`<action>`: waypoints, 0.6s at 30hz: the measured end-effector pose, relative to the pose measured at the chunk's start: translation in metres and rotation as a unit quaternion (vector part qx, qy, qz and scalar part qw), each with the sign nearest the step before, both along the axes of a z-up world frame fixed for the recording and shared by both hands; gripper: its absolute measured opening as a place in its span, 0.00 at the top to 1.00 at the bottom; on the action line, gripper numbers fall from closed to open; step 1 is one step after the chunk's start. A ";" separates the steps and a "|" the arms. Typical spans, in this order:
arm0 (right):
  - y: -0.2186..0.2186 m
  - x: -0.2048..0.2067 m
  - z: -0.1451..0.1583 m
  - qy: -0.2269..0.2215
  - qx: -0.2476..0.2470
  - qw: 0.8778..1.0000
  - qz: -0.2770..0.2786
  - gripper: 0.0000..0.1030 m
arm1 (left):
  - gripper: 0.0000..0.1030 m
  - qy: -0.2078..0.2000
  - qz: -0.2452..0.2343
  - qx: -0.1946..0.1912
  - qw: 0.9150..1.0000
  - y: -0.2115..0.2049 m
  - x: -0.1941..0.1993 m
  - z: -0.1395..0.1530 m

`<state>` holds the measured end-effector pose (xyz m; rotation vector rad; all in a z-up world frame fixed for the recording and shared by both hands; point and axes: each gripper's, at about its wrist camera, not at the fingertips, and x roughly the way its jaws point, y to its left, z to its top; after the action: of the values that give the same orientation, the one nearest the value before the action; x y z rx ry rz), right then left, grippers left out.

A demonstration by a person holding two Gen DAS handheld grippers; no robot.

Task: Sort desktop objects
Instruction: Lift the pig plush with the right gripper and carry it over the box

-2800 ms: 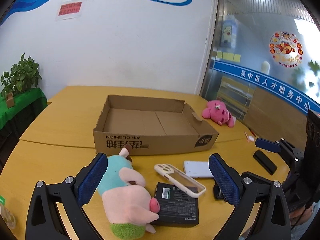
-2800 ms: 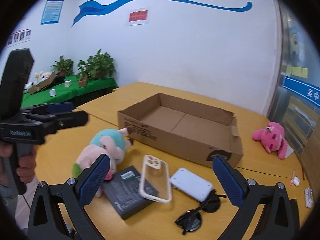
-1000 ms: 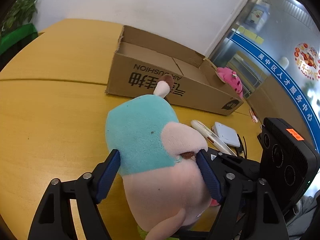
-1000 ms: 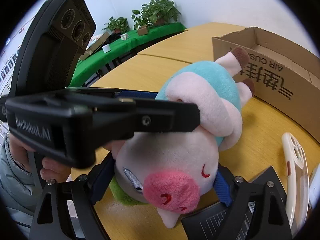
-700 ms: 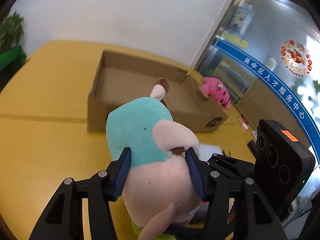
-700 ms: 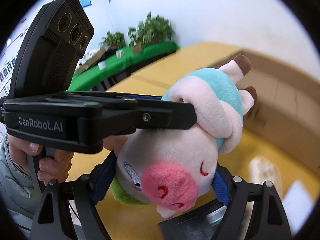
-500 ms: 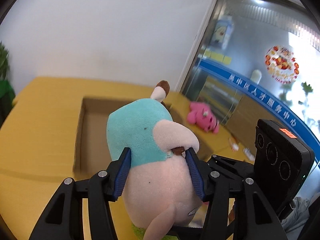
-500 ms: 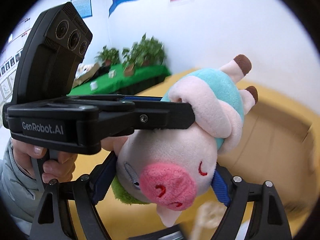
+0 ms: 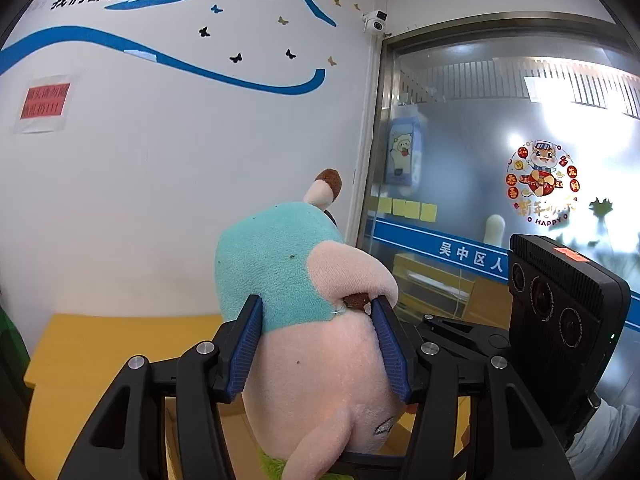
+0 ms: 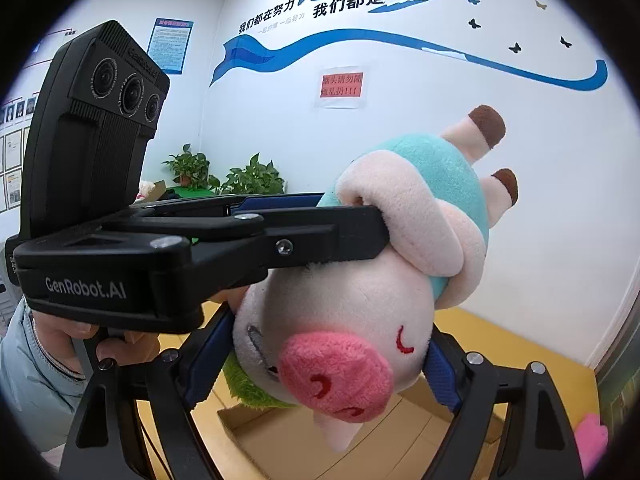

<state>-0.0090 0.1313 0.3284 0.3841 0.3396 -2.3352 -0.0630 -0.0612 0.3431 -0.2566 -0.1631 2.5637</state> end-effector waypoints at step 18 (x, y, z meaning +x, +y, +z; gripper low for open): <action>-0.031 -0.133 -0.066 -0.103 -0.017 0.994 0.017 0.18 | 0.48 -0.100 0.045 -0.021 0.994 -0.018 -0.144 -0.078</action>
<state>-0.1421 0.1007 0.2623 0.5917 0.2045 -2.2412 -0.2070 -0.0796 0.2648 -0.5332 -0.2002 2.6296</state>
